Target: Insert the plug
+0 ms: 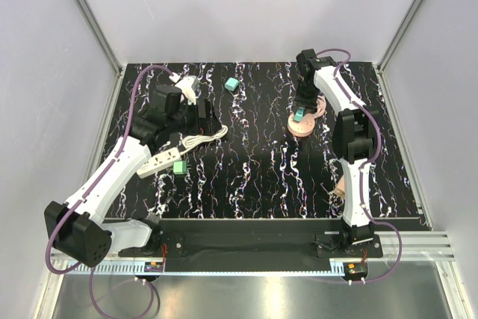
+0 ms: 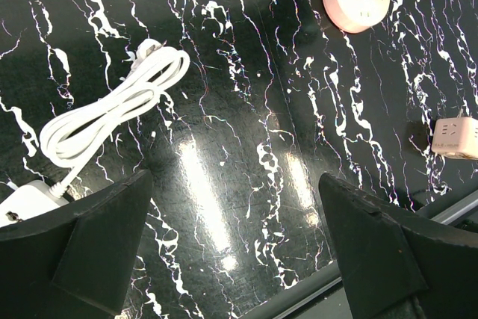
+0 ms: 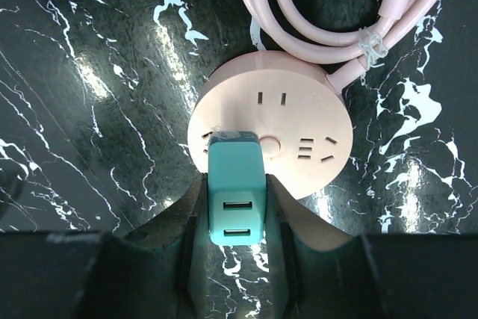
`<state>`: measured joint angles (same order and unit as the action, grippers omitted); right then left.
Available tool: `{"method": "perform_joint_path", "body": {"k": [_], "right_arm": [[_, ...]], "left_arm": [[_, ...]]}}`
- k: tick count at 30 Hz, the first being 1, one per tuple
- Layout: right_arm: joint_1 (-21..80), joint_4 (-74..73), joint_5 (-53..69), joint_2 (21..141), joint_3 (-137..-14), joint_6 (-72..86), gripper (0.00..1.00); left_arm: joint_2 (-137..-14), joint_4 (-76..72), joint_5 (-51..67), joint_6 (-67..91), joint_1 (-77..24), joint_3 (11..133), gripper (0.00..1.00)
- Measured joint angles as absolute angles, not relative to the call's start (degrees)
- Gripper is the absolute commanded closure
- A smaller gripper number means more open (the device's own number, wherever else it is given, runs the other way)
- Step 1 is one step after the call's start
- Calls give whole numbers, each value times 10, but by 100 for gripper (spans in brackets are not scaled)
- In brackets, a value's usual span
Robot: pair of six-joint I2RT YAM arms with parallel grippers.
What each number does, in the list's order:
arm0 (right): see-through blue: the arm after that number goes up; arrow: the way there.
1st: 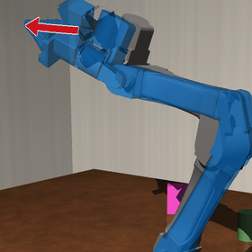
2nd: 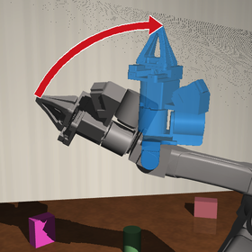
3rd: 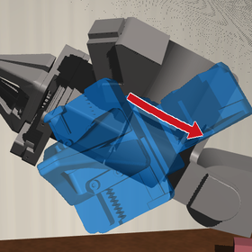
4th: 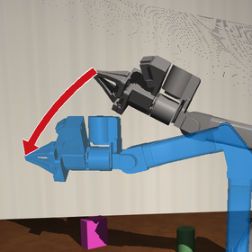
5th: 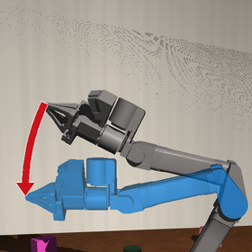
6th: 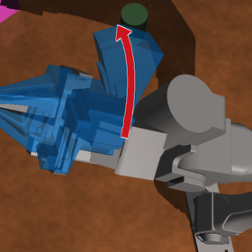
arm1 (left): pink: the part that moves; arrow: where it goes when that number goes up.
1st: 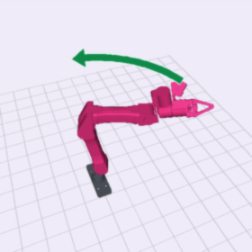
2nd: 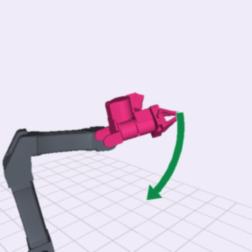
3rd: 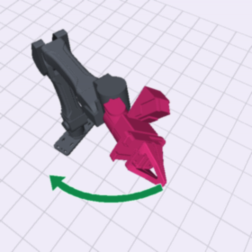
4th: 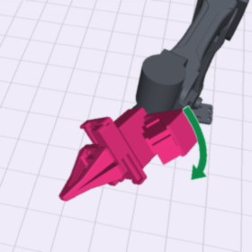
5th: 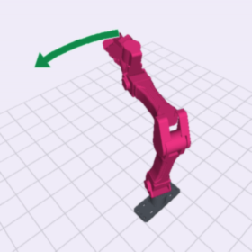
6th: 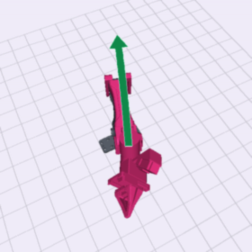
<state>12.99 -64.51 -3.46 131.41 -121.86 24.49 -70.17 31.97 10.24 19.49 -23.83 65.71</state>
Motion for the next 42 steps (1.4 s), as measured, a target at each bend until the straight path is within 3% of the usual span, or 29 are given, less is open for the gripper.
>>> {"method": "perform_joint_path", "body": {"k": [42], "right_arm": [[168, -521, -111, 1268, -1089, 260, 100]], "left_arm": [[-702, 319, 105, 195, -233, 657, 1]]}}
